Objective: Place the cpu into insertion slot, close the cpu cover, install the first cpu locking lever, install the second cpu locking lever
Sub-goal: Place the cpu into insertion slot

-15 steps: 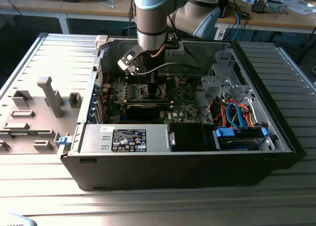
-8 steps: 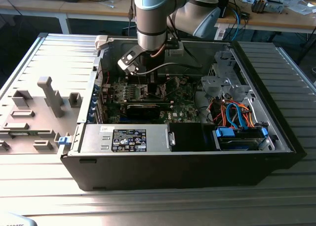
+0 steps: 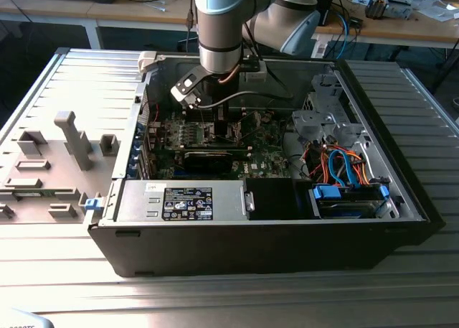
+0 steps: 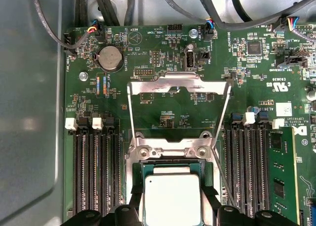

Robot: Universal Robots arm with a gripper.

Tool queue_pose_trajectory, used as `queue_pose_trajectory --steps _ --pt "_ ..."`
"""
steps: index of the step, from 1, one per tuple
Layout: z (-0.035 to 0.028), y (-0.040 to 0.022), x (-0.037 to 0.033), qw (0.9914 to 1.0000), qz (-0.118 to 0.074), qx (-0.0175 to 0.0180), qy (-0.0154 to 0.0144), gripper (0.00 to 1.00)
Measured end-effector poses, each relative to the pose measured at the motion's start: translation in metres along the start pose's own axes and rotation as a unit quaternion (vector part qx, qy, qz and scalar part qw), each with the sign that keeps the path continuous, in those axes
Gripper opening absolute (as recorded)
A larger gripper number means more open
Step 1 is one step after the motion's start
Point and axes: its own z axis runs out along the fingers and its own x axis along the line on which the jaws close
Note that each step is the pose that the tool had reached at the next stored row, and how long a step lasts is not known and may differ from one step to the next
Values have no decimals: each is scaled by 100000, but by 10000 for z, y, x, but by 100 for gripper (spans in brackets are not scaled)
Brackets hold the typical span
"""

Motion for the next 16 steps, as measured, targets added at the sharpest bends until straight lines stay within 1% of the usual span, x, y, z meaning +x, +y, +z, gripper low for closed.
queue_pose_trajectory --steps 5,6,16 --pt "1 0 0 100000 -1 -1 9 56" --pt "1 0 0 100000 1 -1 9 62" --pt "-4 11 9 100000 -3 5 -3 62"
